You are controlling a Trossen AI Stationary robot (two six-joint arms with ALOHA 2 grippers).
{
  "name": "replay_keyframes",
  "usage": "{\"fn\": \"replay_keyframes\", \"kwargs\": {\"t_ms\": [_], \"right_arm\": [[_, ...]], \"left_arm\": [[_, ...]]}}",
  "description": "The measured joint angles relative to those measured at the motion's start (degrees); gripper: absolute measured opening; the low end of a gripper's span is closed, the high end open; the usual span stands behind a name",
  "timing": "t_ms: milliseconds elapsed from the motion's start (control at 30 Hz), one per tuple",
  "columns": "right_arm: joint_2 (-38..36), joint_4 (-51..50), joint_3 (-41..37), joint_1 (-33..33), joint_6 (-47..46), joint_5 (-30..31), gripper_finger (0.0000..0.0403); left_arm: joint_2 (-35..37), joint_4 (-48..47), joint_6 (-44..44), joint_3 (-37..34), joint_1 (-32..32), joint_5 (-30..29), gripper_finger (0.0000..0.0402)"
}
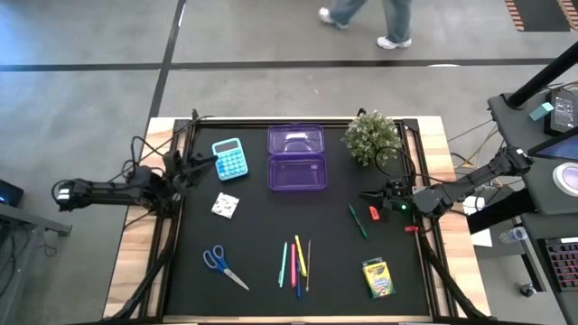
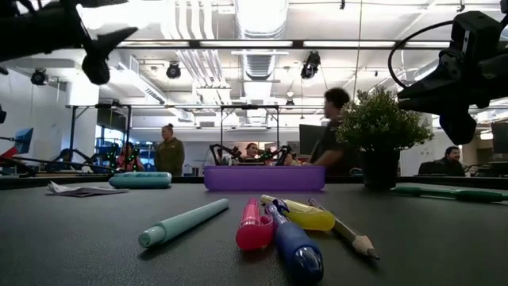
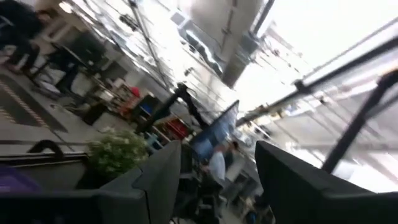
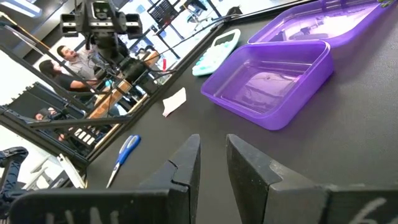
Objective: Pack school essentials
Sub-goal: Put the blue scissors into the purple supply box
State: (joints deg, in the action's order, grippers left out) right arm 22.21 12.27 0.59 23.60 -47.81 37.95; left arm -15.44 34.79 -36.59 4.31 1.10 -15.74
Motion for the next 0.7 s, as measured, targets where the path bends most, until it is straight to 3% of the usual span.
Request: {"fn": "replay_keyframes", "kwargs": {"t_ms": [200, 400, 533, 700], "right_arm": [[0.0, 0.0, 0.0, 0.0, 0.0, 0.0, 0.0068], [0.0, 0.0, 0.0, 0.0, 0.0, 0.0, 0.0068], [0.0, 0.0, 0.0, 0.0, 0.0, 0.0, 0.0068], [0.0, 0.0, 0.0, 0.0, 0.0, 0.0, 0.0068]], "left_arm": [[-5.5, -6.0, 0.9, 6.1, 0.0, 5.8, 0.0191], [-13.2, -20.1, 0.9, 16.4, -0.1, 12.7, 0.0191], [-20.2, -31.9, 0.8, 24.2, -0.2, 21.0, 0.0191], [-29.7, -43.2, 1.0, 31.9, -1.8, 35.5, 0.0191]]}}
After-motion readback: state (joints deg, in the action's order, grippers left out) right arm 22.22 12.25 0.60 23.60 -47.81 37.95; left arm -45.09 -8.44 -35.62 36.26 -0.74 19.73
